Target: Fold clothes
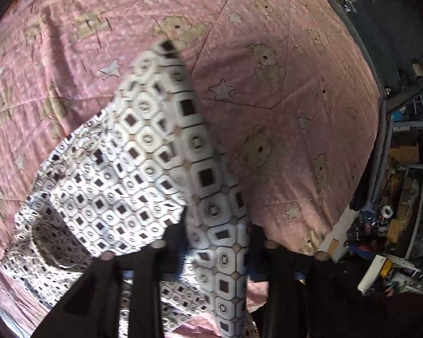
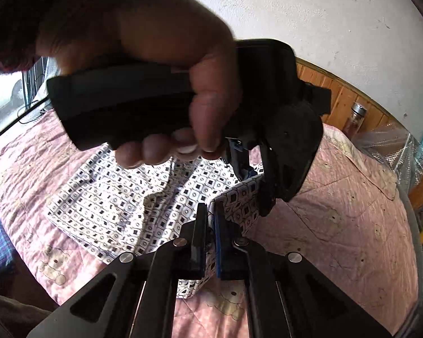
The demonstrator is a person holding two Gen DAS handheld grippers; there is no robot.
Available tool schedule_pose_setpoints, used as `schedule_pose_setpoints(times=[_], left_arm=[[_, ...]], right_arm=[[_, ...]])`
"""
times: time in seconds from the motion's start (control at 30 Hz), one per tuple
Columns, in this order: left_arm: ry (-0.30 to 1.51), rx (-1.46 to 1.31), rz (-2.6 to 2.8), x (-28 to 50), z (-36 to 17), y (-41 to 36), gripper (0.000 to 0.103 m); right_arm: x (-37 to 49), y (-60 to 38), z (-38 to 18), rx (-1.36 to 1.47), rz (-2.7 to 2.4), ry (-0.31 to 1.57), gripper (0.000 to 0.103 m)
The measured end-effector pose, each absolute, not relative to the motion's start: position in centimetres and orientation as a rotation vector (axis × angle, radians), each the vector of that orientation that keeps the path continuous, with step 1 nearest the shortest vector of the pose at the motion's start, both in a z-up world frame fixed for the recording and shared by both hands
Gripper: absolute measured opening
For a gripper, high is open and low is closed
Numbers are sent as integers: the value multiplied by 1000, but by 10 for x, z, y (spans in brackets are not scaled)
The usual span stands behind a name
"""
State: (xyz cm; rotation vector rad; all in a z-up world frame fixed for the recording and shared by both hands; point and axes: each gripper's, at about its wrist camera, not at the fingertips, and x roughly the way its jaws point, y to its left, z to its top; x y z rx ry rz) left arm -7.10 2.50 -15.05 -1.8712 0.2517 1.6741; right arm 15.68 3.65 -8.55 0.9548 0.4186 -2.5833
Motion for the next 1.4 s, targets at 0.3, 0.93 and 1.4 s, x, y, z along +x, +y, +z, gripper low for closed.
schedule_pose_setpoints(times=[0.3, 0.93, 1.4], left_arm=[[-367, -1639, 1904, -54, -83, -191, 6], [-792, -1613, 1890, -26, -227, -341, 10], [-628, -1613, 2097, 3, -205, -354, 36]], right_arm=[[163, -77, -50, 911, -2251, 418, 3], [149, -197, -130, 1392, -1891, 529, 18], [95, -68, -122, 1629, -2048, 106, 38]])
